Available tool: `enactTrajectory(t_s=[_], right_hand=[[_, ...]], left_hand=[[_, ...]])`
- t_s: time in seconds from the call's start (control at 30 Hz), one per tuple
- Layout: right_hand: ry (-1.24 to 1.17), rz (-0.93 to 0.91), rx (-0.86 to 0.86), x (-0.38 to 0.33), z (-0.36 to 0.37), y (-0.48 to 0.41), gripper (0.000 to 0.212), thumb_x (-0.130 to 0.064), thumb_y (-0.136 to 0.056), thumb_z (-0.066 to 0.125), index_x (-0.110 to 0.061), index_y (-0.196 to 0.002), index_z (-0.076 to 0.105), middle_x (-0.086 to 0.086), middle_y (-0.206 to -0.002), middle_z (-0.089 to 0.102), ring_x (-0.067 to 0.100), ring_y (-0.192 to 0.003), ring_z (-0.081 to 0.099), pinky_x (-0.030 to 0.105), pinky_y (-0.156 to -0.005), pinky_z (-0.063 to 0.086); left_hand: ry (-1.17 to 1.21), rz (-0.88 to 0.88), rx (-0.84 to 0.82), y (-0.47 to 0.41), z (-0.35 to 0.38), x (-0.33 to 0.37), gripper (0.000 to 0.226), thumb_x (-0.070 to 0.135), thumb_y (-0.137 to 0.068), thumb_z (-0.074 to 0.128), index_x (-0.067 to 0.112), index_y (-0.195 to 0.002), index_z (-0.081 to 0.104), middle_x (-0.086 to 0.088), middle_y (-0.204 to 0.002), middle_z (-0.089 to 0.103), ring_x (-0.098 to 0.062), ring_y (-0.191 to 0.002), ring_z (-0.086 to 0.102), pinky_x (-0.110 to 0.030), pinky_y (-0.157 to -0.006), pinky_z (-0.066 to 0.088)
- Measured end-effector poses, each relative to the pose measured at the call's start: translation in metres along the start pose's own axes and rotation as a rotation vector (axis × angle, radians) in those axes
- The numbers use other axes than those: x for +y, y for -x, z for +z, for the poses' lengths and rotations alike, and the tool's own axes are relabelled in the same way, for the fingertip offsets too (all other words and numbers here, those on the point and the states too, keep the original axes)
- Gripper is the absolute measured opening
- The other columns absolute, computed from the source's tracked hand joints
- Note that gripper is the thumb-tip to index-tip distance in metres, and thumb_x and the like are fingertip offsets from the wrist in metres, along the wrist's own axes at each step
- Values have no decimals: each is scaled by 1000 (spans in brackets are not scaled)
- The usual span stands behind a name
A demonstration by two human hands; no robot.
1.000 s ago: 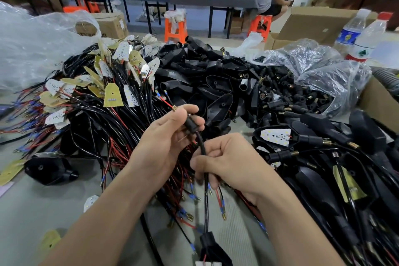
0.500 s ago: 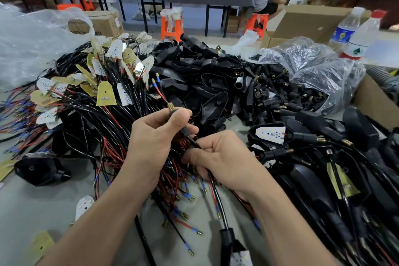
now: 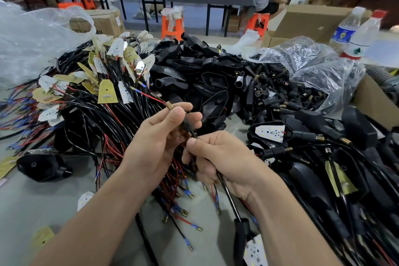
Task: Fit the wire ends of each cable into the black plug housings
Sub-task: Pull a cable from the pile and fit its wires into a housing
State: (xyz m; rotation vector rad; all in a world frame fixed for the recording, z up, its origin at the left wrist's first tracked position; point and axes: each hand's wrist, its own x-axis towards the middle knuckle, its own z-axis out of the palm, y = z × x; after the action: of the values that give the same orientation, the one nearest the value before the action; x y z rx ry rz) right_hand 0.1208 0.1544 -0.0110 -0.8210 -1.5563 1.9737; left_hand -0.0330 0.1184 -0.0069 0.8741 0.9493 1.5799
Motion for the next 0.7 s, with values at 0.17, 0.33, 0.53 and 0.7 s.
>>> enactTrajectory(t_s=[0.17, 0.33, 0.53, 0.7], right_hand=[[-118, 6, 2, 3, -3, -3, 37, -12, -106, 51, 1, -72, 61, 1, -37, 38, 9, -29, 27, 18, -39, 24], [59, -62, 236, 1, -9, -5, 24, -24, -99, 65, -14, -78, 71, 6, -58, 59, 8, -36, 42, 17, -38, 29], [175, -324, 552, -6, -16, -6, 27, -44, -89, 66, -19, -82, 76, 2, -77, 72, 13, -67, 64, 29, -63, 48], [97, -251, 420, -10, -5, -6, 23, -18, -97, 62, -12, -81, 78, 1, -62, 59, 27, -53, 51, 30, -41, 40]], left_hand=[[-137, -41, -110, 0, 6, -3, 23, 35, -93, 62, 29, -105, 81, -13, -107, 78, -18, -73, 70, -22, -58, 53], [-39, -40, -110, -4, 1, -7, 24, 26, -96, 62, 16, -108, 80, -17, -102, 78, -27, -91, 76, -30, -73, 60], [-341, 77, -154, 1, 8, -13, 27, 25, -99, 52, 20, -88, 77, -14, -68, 68, -24, -72, 67, -26, -72, 54], [-543, 26, -372, 7, 18, -20, 35, 23, -96, 54, 13, -66, 69, -10, -61, 67, -29, -71, 67, -42, -81, 53]])
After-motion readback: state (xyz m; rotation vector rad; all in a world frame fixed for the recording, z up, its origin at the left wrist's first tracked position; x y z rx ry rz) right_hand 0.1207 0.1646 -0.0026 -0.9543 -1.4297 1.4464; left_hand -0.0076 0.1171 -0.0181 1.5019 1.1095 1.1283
